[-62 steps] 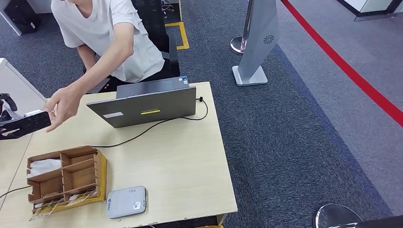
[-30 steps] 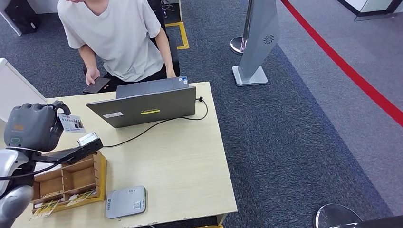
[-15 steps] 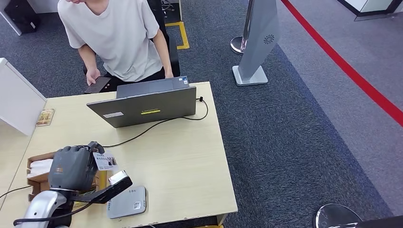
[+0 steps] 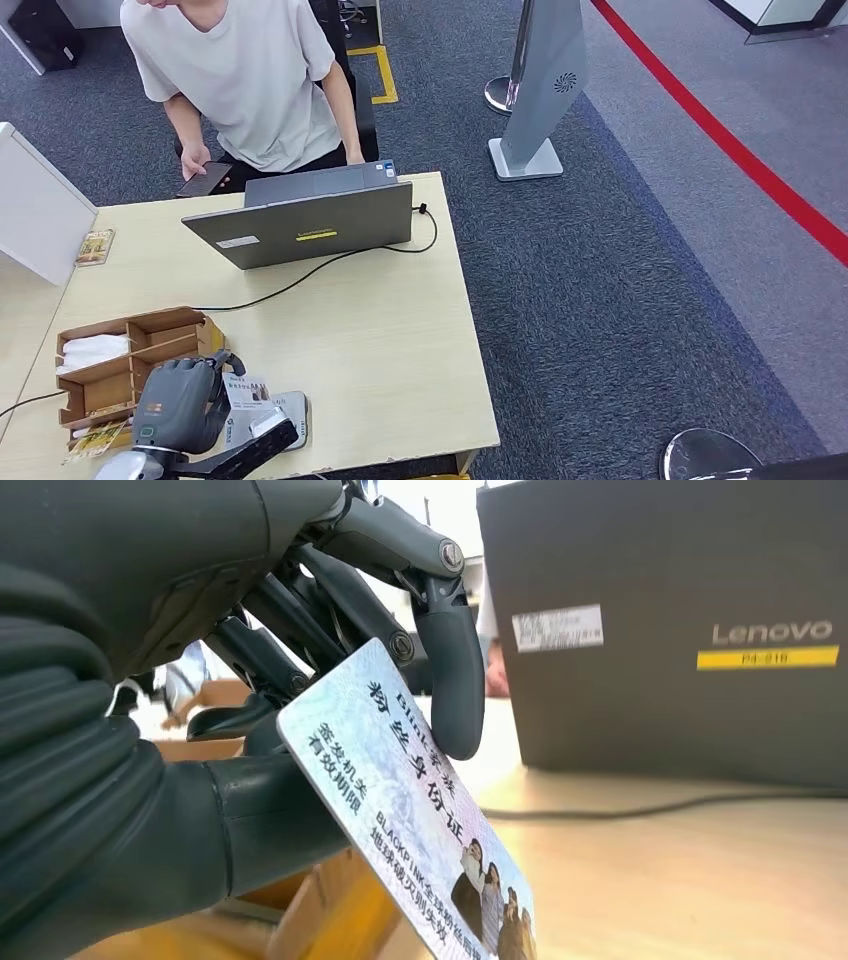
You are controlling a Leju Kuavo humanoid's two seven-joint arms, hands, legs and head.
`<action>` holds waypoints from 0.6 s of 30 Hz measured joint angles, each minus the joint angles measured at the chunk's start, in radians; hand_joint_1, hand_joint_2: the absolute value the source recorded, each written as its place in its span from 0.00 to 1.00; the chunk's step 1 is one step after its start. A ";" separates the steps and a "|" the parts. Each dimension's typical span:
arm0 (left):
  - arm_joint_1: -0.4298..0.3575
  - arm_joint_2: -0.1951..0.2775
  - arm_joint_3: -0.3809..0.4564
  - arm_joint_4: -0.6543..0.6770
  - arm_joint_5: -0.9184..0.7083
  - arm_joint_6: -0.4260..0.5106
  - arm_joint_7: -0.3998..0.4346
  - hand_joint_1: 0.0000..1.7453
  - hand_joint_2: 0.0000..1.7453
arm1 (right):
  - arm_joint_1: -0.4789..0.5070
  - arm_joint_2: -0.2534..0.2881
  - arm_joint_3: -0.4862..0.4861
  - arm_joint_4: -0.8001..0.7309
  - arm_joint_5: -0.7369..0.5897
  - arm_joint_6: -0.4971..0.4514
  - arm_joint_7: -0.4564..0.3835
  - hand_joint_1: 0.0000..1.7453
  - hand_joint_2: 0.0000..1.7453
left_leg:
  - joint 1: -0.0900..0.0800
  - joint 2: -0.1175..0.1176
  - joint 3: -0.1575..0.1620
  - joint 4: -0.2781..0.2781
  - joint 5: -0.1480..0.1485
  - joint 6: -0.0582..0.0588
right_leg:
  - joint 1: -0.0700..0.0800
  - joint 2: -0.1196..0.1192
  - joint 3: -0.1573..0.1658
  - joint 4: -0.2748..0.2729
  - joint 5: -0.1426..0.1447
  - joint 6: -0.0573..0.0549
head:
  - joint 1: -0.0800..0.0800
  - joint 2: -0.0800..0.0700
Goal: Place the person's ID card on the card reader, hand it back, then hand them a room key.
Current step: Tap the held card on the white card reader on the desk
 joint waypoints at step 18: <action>0.063 -0.004 0.000 0.003 0.061 0.024 0.036 1.00 1.00 | 0.008 0.000 -0.023 -0.006 -0.002 0.000 0.002 0.00 1.00 | 0.000 0.000 0.000 0.000 0.000 0.000 | 0.000 -0.001 0.000 0.000 0.000 0.000 | 0.000 0.000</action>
